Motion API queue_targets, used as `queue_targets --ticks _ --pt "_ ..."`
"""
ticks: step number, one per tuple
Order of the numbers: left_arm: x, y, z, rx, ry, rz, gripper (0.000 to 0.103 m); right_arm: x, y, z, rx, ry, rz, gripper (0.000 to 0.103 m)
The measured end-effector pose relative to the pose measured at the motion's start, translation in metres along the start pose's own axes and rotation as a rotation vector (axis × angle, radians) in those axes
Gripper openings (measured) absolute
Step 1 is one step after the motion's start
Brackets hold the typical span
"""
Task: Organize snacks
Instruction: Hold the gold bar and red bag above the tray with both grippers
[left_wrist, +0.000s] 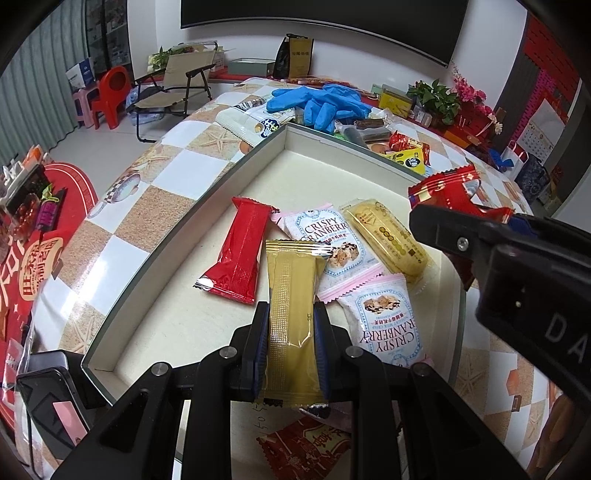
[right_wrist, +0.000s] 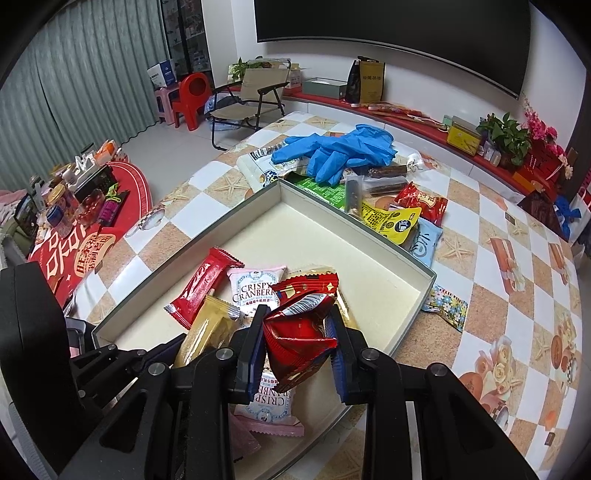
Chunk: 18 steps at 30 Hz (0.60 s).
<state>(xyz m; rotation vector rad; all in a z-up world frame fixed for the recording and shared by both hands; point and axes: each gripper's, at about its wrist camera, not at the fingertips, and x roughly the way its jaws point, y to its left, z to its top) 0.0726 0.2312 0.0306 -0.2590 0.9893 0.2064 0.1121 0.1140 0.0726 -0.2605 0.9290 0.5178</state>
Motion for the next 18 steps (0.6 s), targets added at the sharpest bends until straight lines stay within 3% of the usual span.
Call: queue_targets --ticks 18 --pt "0.0005 -0.0007 0.0015 0.001 0.004 0.005 0.024 0.0011 -0.0009 0.0031 -0.004 -0.004 0.003 0.032"
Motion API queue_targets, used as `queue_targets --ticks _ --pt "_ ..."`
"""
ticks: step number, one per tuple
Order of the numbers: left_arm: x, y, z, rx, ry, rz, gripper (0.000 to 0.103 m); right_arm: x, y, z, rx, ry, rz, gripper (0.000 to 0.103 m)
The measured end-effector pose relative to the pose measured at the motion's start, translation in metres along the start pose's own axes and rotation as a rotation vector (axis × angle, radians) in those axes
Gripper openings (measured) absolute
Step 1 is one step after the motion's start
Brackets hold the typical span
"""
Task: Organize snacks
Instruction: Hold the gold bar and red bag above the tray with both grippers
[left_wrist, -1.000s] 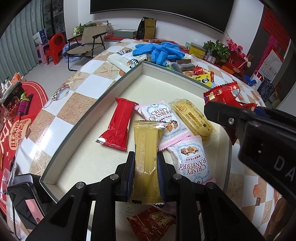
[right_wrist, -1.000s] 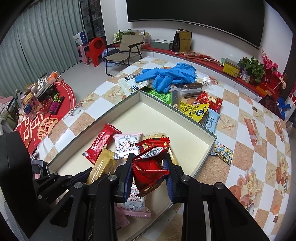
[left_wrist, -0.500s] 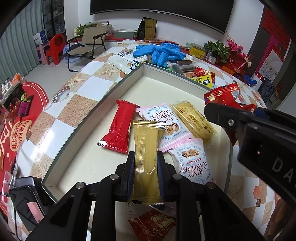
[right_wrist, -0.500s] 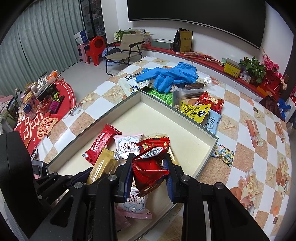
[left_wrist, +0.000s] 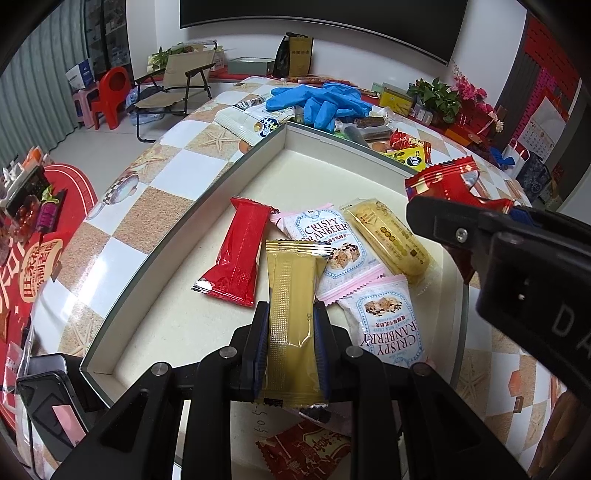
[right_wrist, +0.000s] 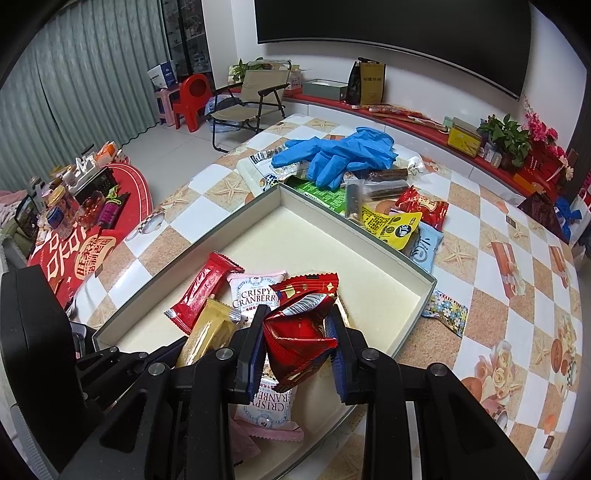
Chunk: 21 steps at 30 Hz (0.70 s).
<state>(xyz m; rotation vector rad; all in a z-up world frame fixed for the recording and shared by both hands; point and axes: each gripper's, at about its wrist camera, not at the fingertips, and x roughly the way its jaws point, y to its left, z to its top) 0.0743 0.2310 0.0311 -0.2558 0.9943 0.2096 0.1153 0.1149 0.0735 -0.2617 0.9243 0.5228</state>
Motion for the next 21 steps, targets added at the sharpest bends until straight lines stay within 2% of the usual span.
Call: queue_targets --ticks 21 --pt "0.0023 0.0009 -0.0013 -0.005 0.005 0.002 0.024 0.0077 0.0011 0.0009 -0.001 0.008 0.003 0.032"
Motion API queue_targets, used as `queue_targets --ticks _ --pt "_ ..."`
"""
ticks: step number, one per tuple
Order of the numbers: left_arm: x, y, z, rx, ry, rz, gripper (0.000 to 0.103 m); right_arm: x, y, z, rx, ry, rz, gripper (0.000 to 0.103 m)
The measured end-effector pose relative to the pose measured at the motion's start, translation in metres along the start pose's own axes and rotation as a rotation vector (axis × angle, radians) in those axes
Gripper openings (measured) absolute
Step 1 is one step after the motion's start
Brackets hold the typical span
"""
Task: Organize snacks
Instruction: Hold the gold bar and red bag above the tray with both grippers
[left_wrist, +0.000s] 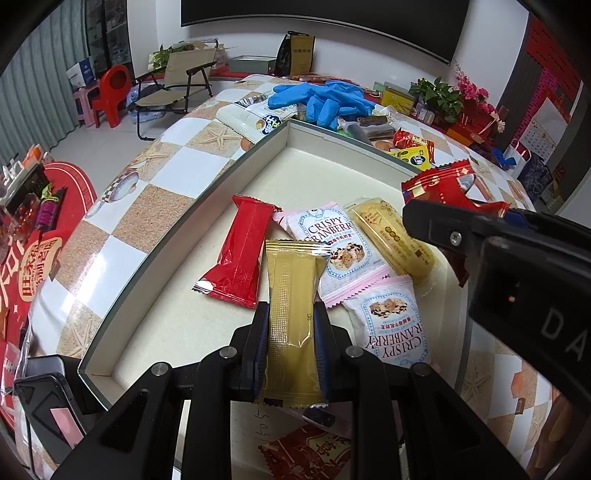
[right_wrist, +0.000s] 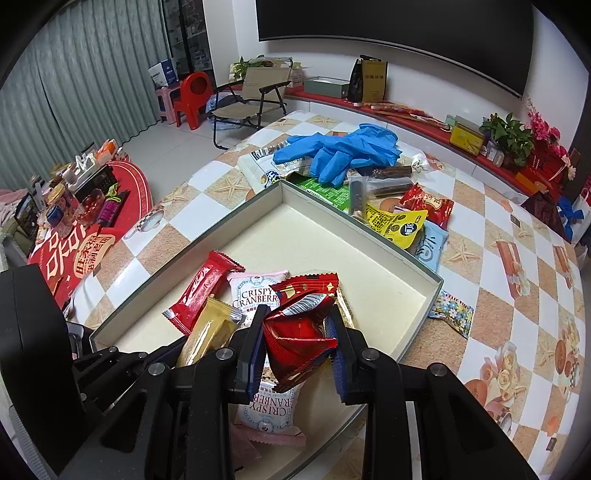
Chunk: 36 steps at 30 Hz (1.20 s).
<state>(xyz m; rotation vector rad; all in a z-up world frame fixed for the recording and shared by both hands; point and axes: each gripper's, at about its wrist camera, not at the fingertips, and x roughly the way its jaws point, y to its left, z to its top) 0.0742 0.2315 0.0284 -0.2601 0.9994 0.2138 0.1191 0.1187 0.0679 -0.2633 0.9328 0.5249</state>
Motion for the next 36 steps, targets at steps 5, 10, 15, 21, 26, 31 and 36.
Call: queue_targets --ticks 5,10,15,21,26,31,36 --pt "0.0006 0.0008 -0.0005 -0.002 0.002 0.000 0.024 0.0017 0.0015 -0.0003 -0.002 0.001 0.001 0.032" --pt "0.0021 0.0014 -0.0004 -0.003 0.002 0.000 0.024 0.0024 0.0023 -0.0005 -0.003 0.002 0.001 0.032" --pt "0.0021 0.0013 -0.0001 -0.003 0.003 -0.001 0.024 0.0027 0.0023 -0.0004 -0.002 0.002 0.001 0.032" --pt "0.0020 0.0017 -0.0004 -0.003 0.003 0.000 0.024 0.0024 0.0021 -0.0002 -0.003 0.002 0.001 0.032" --pt "0.0025 0.0020 0.0001 -0.004 0.002 0.002 0.024 0.0043 0.0035 0.0006 -0.002 0.001 0.000 0.032" --pt "0.0026 0.0028 -0.0003 -0.004 0.000 0.004 0.024 0.0047 0.0043 0.0019 -0.002 -0.002 -0.002 0.032" --pt "0.0030 0.0026 0.0001 -0.001 0.004 0.005 0.024 0.0040 0.0025 0.0032 0.000 0.000 -0.004 0.032"
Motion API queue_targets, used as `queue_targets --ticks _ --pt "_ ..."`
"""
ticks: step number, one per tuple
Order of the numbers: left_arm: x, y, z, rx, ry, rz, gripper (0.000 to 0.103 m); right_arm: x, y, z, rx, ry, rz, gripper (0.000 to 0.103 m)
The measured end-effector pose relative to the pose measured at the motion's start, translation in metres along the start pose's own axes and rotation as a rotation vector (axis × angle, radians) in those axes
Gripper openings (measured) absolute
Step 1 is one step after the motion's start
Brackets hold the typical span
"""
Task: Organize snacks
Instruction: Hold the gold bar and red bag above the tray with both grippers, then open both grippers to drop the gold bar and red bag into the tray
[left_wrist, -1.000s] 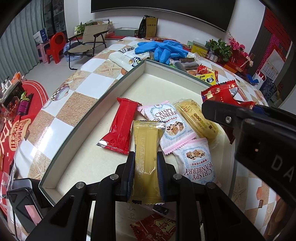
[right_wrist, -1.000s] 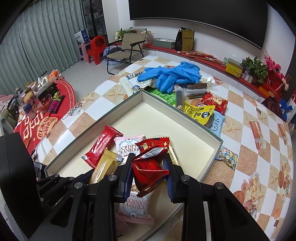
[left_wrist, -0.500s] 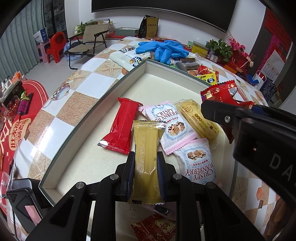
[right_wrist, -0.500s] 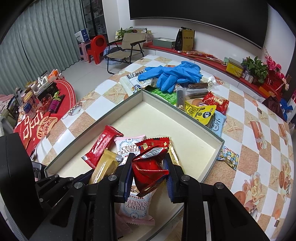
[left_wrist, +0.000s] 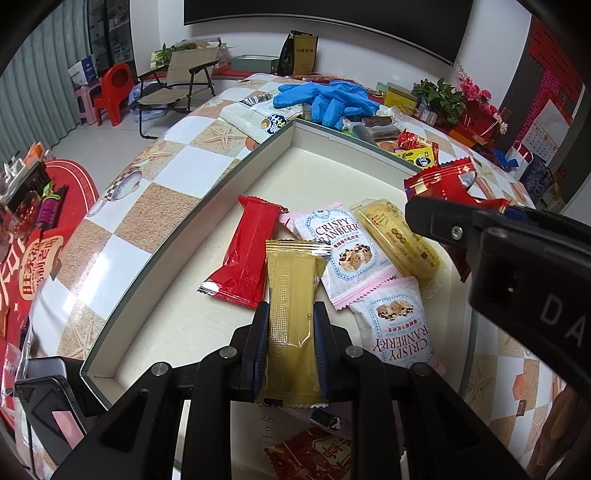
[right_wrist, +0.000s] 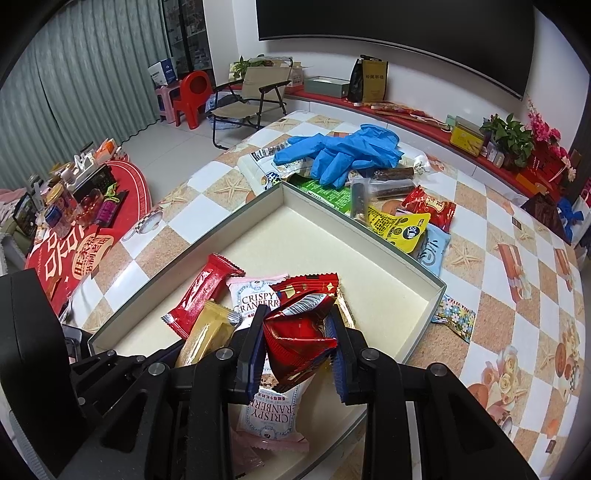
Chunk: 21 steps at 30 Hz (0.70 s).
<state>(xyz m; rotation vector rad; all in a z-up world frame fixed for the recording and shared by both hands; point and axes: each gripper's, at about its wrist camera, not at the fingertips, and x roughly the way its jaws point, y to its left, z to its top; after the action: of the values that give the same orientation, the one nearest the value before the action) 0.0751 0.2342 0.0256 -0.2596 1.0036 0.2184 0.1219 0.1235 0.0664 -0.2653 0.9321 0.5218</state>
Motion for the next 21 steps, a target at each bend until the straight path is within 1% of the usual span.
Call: queue_targets --ticks 6,7,9,10,11,12,13,14,15,16,21 --pt "0.000 0.001 0.001 0.005 -0.002 0.016 0.025 0.001 -0.001 0.002 0.003 0.011 -0.001 0.032" --pt "0.000 0.002 0.001 0.002 -0.001 0.016 0.028 0.001 -0.002 0.002 0.004 0.012 -0.006 0.032" --pt "0.000 0.003 0.002 -0.008 0.002 0.022 0.047 0.002 -0.003 0.003 0.011 0.022 0.000 0.032" --pt "0.000 0.004 0.002 -0.014 0.002 0.024 0.069 0.003 -0.003 0.003 0.014 0.029 0.003 0.033" --pt "-0.002 0.006 0.003 -0.031 -0.009 0.015 0.083 0.003 -0.004 0.004 0.017 0.032 0.002 0.050" --pt "-0.005 0.007 0.003 -0.036 -0.022 0.018 0.083 0.003 -0.005 0.004 0.020 0.031 0.010 0.065" --pt "-0.006 0.007 0.003 -0.029 -0.025 0.025 0.083 0.002 -0.006 0.004 0.027 0.026 0.013 0.086" --pt "-0.007 0.007 0.004 -0.023 -0.028 0.028 0.083 0.000 -0.007 0.004 0.030 0.016 0.019 0.088" --pt "-0.009 0.006 0.004 -0.017 -0.032 0.025 0.083 -0.002 -0.008 0.003 0.029 0.007 0.022 0.088" --pt "-0.011 0.005 0.004 -0.013 -0.035 0.024 0.083 -0.004 -0.008 0.003 0.025 0.002 0.007 0.088" --pt "-0.019 0.002 0.003 -0.002 -0.049 0.023 0.083 -0.008 -0.011 0.003 0.029 0.001 -0.004 0.088"
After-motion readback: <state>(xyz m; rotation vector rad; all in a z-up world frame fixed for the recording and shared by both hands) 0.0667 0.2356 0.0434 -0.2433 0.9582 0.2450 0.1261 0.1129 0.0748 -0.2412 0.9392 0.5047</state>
